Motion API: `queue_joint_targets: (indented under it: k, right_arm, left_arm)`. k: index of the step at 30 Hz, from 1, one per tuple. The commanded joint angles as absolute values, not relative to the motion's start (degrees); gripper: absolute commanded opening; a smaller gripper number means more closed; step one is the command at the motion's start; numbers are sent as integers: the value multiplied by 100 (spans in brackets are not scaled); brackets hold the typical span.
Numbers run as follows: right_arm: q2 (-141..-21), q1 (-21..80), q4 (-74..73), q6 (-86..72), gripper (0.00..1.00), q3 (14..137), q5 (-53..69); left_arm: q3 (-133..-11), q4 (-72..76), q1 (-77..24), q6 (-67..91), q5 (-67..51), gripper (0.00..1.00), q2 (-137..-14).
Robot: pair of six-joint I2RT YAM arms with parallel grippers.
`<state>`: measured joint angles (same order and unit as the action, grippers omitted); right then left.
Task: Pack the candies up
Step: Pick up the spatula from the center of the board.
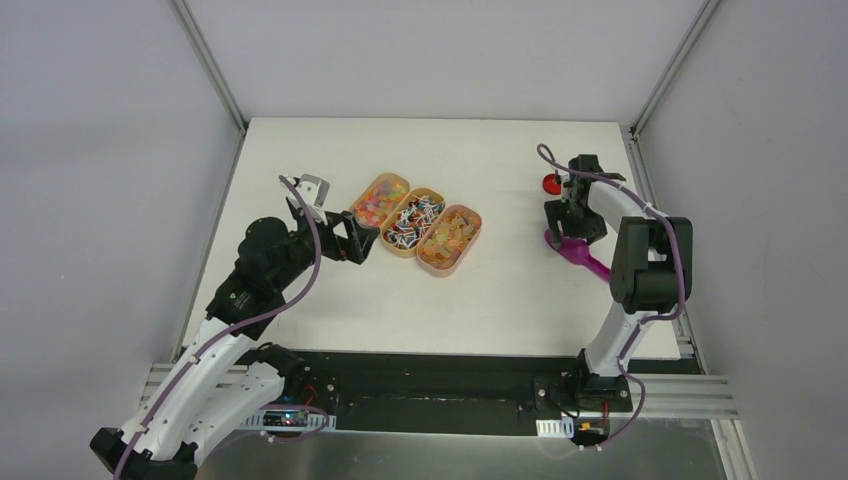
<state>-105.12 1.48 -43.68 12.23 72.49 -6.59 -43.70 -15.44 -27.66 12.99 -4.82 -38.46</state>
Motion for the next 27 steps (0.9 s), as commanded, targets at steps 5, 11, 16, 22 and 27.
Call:
queue_joint_targets:
  k: [5, 11, 16, 22, 27]
  right_arm:
    - [-10633, 108, -4521, 1232, 60, 7466, -636]
    - [-10554, 105, -4568, 946, 51, 7619, -488]
    - [-10502, 106, -4529, 631, 49, 7577, -262]
    - [-10348, 105, -4318, 118, 50, 7422, -46]
    - [-10453, 154, -4496, 372, 64, 7306, -39]
  left_arm:
    - [-4347, -1464, -2733, 1275, -494, 97, -3785]
    - [-4347, -1463, -2733, 1265, -501, 97, -3762]
    - [-4342, -1467, -2733, 1245, -487, 97, -3747]
    - [-4333, -1461, -2733, 1238, -448, 97, -3740]
    - [-4316, -1467, -2733, 1231, -448, 97, -3686]
